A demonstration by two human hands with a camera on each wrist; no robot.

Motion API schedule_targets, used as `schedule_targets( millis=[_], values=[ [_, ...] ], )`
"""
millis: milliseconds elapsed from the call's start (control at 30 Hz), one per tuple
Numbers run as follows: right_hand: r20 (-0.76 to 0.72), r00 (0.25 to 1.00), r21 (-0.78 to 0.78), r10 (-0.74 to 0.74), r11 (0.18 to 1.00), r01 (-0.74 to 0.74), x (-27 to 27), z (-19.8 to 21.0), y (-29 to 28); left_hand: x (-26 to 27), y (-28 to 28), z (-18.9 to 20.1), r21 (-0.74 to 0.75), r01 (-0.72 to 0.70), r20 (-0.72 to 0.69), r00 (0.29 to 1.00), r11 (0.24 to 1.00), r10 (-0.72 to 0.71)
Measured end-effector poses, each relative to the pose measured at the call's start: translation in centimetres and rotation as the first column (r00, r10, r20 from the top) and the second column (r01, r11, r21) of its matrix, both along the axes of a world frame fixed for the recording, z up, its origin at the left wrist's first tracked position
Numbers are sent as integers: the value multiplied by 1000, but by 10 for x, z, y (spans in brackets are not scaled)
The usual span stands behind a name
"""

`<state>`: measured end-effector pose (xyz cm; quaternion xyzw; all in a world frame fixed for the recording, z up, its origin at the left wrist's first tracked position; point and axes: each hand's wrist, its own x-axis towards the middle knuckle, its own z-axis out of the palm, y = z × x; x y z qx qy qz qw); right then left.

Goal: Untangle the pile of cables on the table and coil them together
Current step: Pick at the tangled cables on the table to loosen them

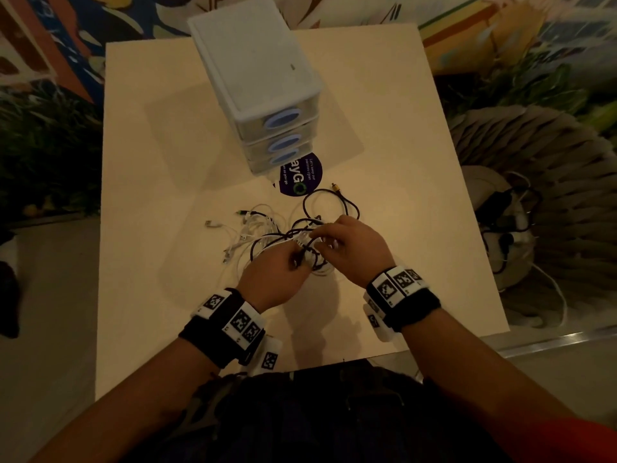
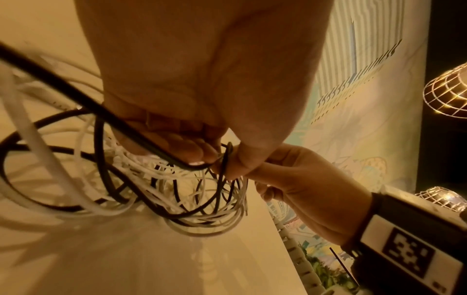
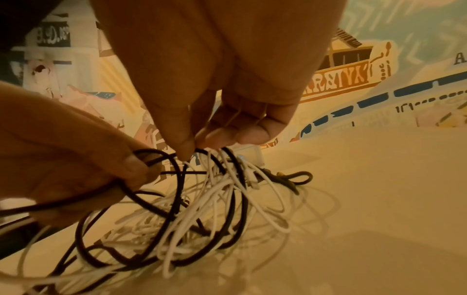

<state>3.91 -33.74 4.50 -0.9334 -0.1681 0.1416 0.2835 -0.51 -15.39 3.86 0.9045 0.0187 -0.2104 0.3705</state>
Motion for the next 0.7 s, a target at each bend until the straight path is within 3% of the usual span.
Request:
schedule_targets(
  millis=[233, 433, 533, 700],
  values=[
    [-4, 1000, 23, -18, 1000, 18, 6, -2, -17, 0, 8, 5, 10, -63, 11, 998, 998, 63],
    [16, 995, 83, -96, 992, 94, 4, -4, -34, 3, 17, 4, 121, 34, -78, 997, 992, -24],
    [87, 996, 67, 1, 998, -7, 0, 4, -25, 3, 15, 0, 90, 19, -41, 999, 996, -15],
    [139, 964, -182, 225, 963, -199, -1, 10, 3, 3, 8, 4, -35, 49, 84, 995, 998, -46]
  ],
)
